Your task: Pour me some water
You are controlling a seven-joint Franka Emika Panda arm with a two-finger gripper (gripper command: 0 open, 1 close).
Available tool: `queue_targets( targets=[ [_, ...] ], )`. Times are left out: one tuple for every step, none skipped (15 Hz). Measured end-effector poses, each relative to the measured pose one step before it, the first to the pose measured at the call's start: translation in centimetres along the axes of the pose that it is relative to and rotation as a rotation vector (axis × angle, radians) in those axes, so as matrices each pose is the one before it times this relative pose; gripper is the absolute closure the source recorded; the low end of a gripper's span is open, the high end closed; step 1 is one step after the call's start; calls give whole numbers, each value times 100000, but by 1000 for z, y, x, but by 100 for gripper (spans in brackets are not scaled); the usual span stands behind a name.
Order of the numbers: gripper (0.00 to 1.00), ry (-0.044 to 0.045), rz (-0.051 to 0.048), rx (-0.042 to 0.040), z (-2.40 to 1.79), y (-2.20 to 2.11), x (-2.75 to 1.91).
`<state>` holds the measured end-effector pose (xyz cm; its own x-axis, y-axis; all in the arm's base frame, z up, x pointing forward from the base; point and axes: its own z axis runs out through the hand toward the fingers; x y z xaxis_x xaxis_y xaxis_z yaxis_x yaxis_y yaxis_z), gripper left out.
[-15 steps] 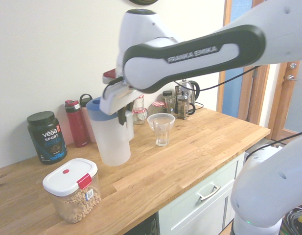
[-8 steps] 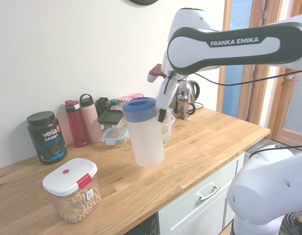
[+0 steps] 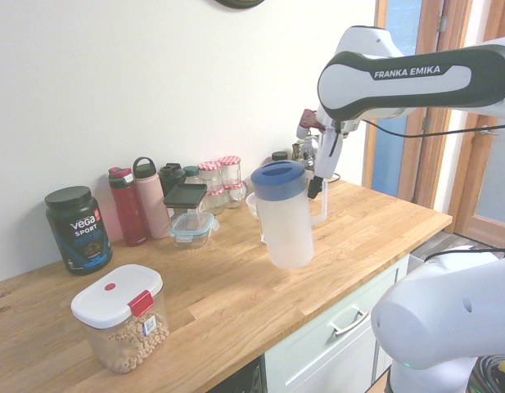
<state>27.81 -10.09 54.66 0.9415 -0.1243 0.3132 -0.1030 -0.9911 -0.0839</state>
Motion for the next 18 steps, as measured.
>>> queue_targets(
  targets=[
    [100,-101,-511,-326,228,1314,146],
    [100,-292,-1224,-355,288,1920,152],
    [100,-793,-1618,-105,224,2014,276],
    [100,-1075,-1633,485,251,1939,416],
    [100,-1077,-1368,275,213,1691,541],
    [100,-806,-980,-27,113,1546,670],
    [100,-598,-947,-485,84,1539,760],
    [100,-657,-1168,-957,6,1404,978],
    [100,-804,-1561,-1058,-94,1002,1383],
    [100,-612,-1931,-1078,-195,771,1644],
    [100,-715,-2198,-1208,-101,623,1597],
    [100,-1016,-3074,-1915,-241,443,1671],
    [100,-964,-3268,-2377,-393,230,1801],
    [100,-1189,-3501,-2706,-229,-76,1713],
    [100,-1948,-3403,-3014,-140,-439,1638],
    [100,-2320,-3617,-3368,-152,-485,1368],
    [100,-2144,-3536,-3400,-132,-475,1069],
    [100,-2243,-3264,-3155,85,-446,708]
  ],
)
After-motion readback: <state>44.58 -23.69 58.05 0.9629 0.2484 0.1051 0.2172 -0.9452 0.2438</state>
